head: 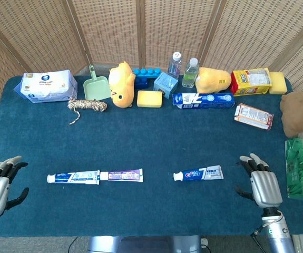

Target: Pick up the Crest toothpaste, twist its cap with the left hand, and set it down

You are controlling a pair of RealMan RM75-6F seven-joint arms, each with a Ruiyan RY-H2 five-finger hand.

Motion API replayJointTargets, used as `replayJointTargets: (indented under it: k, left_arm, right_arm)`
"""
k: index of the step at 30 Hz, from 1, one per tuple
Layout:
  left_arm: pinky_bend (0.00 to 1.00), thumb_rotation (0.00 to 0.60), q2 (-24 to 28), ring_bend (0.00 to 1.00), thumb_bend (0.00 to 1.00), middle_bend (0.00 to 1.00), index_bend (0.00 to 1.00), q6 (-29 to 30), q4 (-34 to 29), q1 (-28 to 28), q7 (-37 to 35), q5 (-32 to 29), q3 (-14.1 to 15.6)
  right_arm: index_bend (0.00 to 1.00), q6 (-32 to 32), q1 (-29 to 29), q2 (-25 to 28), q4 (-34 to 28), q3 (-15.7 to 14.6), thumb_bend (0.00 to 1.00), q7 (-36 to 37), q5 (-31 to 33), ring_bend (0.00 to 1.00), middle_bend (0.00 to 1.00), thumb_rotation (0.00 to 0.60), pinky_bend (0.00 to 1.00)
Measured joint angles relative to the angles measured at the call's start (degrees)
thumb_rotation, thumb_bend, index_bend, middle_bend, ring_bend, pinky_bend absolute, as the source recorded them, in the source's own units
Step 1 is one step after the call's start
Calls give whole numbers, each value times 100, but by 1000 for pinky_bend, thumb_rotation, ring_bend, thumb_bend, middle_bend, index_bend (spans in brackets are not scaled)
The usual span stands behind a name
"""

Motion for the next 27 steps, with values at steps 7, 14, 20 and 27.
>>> replayJointTargets:
  k: [7,14,20,27]
  left_arm:
    - [151,600,43,158,282,164,206,-20,-62,-14,-55,65,14]
    - [151,600,165,158,282,165,205,-53,-188,-74,-280,243,2]
    - [152,600,284,158,282,159,200,-216,-264,-213,-376,357,-29]
    - [151,600,290,158,283,152,198,-335,-265,-275,-423,291,-30]
  right_arm:
    - [300,-68,17,37,-85,-48,229,147,-81,111,264,600,208]
    - [300,-393,208,50,-259,-94,229,236,-229,111,264,600,207]
    - [302,-848,517,-69,-315,-33,227,153,-181,106,261,600,207]
    - [342,-1339,847,-335,-261,63,221,-270,143,75,228,600,207]
